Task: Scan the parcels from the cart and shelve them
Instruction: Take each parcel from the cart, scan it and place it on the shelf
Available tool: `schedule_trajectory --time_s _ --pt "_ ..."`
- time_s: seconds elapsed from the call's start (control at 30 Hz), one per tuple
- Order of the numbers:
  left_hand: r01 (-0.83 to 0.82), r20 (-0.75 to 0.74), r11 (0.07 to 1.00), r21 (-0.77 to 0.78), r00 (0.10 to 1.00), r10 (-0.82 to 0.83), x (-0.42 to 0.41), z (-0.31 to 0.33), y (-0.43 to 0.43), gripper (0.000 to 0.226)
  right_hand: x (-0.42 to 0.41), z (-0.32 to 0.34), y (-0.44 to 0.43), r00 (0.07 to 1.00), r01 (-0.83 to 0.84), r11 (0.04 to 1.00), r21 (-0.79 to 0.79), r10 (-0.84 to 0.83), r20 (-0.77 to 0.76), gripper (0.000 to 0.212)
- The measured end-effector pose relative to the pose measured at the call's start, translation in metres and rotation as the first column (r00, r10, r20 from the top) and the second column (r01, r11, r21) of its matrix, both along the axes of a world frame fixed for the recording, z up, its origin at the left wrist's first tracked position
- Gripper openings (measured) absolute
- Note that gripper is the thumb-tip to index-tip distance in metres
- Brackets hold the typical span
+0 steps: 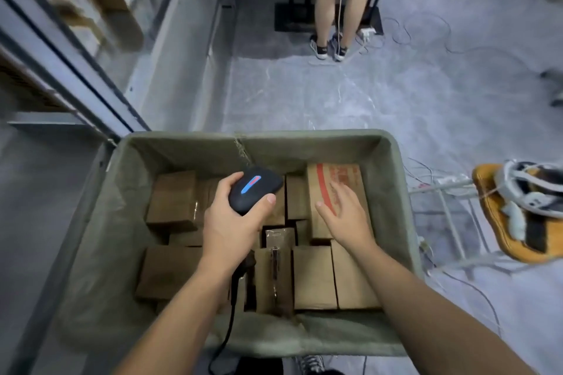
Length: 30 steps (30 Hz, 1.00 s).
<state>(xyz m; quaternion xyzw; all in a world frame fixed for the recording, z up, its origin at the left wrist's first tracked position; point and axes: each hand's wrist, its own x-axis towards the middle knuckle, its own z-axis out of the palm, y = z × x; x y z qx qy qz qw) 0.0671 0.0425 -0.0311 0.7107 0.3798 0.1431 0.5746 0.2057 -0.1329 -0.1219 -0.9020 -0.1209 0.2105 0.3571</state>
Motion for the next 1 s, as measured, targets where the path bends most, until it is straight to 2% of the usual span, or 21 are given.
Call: schedule_trajectory --time_s 0.2,0.3,0.4,0.53,0.67,0.77,1.0 --pt "0.060 -0.097 0.995 -0.081 0.993 -0.068 0.019 -0.027 0.008 0.054 0.017 -0.031 0.005 0.993 0.058 0.945 -0.322 -0.089 -0.082 0.088" --pt "0.077 -0.142 0.994 -0.074 0.986 -0.087 0.023 -0.035 0.011 0.050 0.027 -0.039 0.010 0.986 0.017 0.866 -0.499 -0.097 -0.134 0.101" --pt "0.059 -0.161 0.995 -0.075 0.984 -0.071 0.024 -0.040 0.011 0.048 0.030 -0.046 0.014 0.979 -0.036 0.813 -0.582 -0.089 -0.186 0.108" --pt "0.013 -0.204 0.996 -0.083 0.978 -0.030 0.020 -0.046 0.001 0.060 0.031 -0.057 0.015 0.974 -0.062 0.801 -0.595 -0.080 -0.210 0.117" --pt "-0.027 -0.208 0.994 -0.108 0.978 0.004 0.014 -0.049 -0.011 0.058 0.028 -0.066 0.017 0.975 -0.086 0.802 -0.590 -0.053 -0.214 0.125" --pt "-0.058 -0.201 0.993 -0.103 0.979 0.037 0.009 -0.048 -0.016 0.051 0.030 -0.069 0.014 0.977 -0.080 0.808 -0.584 -0.053 -0.208 0.123" --pt "-0.125 -0.193 0.988 -0.089 0.975 0.106 -0.006 -0.044 -0.018 0.060 0.034 -0.068 0.007 0.970 -0.094 0.839 -0.536 -0.044 -0.241 0.117"
